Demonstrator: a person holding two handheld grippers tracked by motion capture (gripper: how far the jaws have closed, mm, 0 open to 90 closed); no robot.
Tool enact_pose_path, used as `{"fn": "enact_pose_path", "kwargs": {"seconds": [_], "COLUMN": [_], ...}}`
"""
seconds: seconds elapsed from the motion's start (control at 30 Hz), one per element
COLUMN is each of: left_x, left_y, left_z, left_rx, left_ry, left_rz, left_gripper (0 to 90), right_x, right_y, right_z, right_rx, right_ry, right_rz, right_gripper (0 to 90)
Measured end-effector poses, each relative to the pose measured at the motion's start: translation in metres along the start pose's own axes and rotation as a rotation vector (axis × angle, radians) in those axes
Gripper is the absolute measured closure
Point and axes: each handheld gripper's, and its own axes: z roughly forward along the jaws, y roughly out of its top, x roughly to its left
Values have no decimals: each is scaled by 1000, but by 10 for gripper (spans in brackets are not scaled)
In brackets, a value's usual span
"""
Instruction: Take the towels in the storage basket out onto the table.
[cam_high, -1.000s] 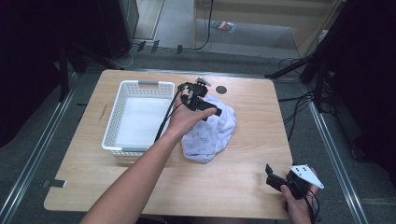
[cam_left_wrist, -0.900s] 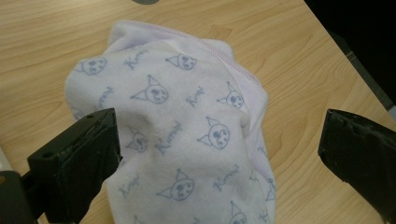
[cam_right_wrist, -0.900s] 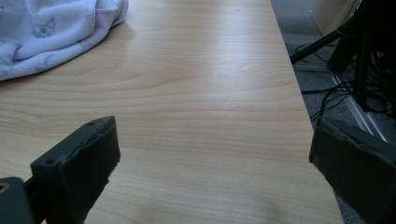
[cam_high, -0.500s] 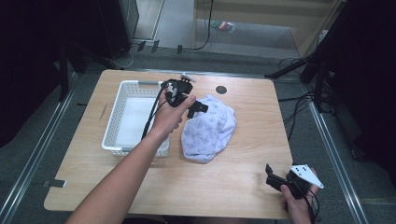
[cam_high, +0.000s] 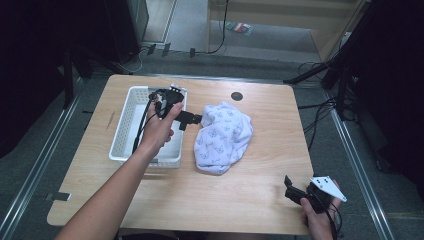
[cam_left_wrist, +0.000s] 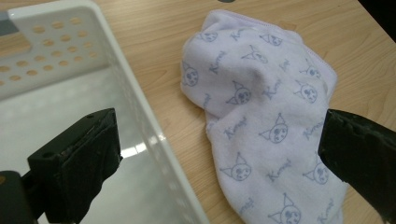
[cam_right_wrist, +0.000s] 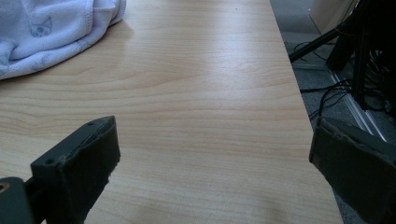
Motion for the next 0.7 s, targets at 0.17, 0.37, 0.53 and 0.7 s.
{"fn": "enact_pose_path", "kwargs": {"seconds": [0.17,0.37,0.53,0.7], "left_x": [14,26,32,41], "left_y": [-14,-28,-44,-62], "left_z": [-11,-19,-25,-34], "left_rx": [-18,-32,-49,-81], "left_ry": [27,33,45,49], "left_rz": [1,-10,-2,-30], "left_gripper": [0,0,0,0], "right_x": [0,0,0,0], "right_y": [0,0,0,0], "right_z": [0,0,0,0], "right_rx": [0,2,0,0], "right_ry": [-2,-3,-4,-6], "right_rz": [4,2,5,5], "right_gripper": [20,20,20,20]}}
